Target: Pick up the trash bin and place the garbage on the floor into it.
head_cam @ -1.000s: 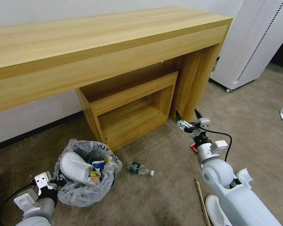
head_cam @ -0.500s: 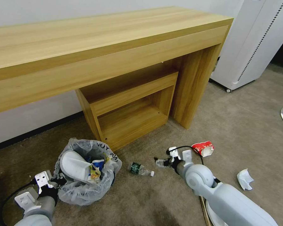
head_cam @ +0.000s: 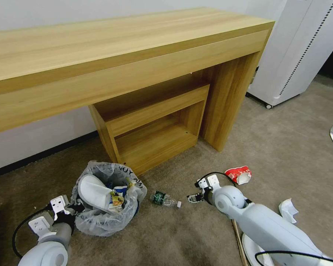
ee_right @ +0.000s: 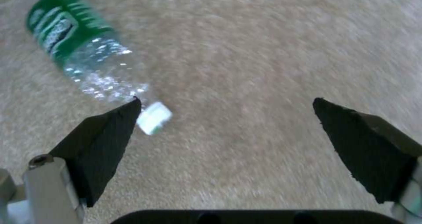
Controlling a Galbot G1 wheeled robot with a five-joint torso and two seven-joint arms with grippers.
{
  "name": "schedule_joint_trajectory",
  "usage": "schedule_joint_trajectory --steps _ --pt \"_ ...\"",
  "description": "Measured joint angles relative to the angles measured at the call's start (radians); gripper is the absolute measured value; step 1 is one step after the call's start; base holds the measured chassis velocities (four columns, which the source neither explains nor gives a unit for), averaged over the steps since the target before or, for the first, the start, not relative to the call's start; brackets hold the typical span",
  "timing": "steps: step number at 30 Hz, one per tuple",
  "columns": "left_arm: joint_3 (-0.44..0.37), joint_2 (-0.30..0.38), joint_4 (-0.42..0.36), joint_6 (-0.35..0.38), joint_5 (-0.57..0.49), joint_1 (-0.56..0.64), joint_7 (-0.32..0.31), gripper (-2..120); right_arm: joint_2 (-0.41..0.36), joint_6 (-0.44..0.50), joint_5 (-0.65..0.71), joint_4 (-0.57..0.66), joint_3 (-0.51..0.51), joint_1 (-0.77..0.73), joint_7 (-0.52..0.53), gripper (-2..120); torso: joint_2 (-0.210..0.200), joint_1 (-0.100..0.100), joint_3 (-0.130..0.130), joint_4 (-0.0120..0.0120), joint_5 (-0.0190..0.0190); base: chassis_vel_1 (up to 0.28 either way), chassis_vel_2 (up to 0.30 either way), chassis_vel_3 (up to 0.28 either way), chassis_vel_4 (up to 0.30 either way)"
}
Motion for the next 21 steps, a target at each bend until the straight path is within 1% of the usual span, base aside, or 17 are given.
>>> schedule_joint_trajectory --steps 1,2,4,6,8,9,10,13,14,18,21 --pt "-0.001 -0.001 -0.001 -0.001 0.001 0.000 0.000 1 0.001 0.013 -0.013 -0.008 -0.020 0.011 -0.015 100 0.000 0.000 0.000 0.0000 -0.0002 0.000 0.000 0.000 0.000" --pt "-0.003 -0.004 -0.002 -0.003 0.001 0.000 0.000 1 0.003 0.031 -0.031 -0.025 -0.066 0.032 -0.041 100 0.000 0.000 0.000 -0.0001 -0.0001 0.000 0.000 0.000 0.000" --pt "-0.003 -0.004 -0.002 -0.003 0.001 0.000 0.000 1 0.004 0.033 -0.035 -0.028 -0.074 0.036 -0.046 100 0.000 0.000 0.000 0.0000 0.0000 0.000 0.000 0.000 0.000" --pt "-0.005 -0.011 -0.002 -0.008 0.005 0.000 0.000 1 0.010 0.046 -0.055 -0.049 -0.153 0.075 -0.075 99 0.000 0.000 0.000 0.0000 -0.0002 0.000 0.000 0.000 0.000" --pt "-0.005 -0.013 -0.002 -0.010 0.006 0.000 0.001 1 0.013 0.047 -0.061 -0.056 -0.171 0.084 -0.081 99 0.000 0.000 0.000 0.0000 -0.0002 0.000 0.000 0.000 0.000" --pt "-0.007 -0.018 -0.002 -0.012 0.008 0.000 0.001 1 0.022 0.058 -0.077 -0.075 -0.212 0.101 -0.088 98 0.000 0.000 0.000 -0.0001 -0.0001 0.000 0.000 0.000 0.000" --pt "-0.007 -0.018 -0.002 -0.012 0.008 0.000 0.001 1 0.022 0.058 -0.077 -0.075 -0.212 0.101 -0.088 98 0.000 0.000 0.000 -0.0001 -0.0001 0.000 0.000 0.000 0.000" --pt "-0.010 -0.027 -0.002 -0.021 0.013 0.003 0.004 1 0.052 0.091 -0.114 -0.133 -0.277 0.135 -0.094 99 0.000 0.000 0.000 0.0000 -0.0001 0.000 0.000 0.000 0.000" --pt "-0.010 -0.027 -0.002 -0.021 0.013 0.003 0.004 1 0.052 0.091 -0.114 -0.133 -0.277 0.135 -0.094 99 0.000 0.000 0.000 0.0000 -0.0001 0.000 0.000 0.000 0.000" --pt "-0.015 -0.034 -0.001 -0.026 0.014 0.007 0.005 1 0.091 0.144 -0.153 -0.214 -0.328 0.155 -0.112 99 0.000 0.000 0.000 -0.0001 -0.0001 0.000 0.000 0.000 0.000" --pt "-0.015 -0.036 -0.002 -0.028 0.015 0.007 0.005 1 0.111 0.154 -0.162 -0.242 -0.343 0.159 -0.117 96 0.000 0.000 0.000 -0.0001 -0.0002 0.000 0.000 0.000 0.000"
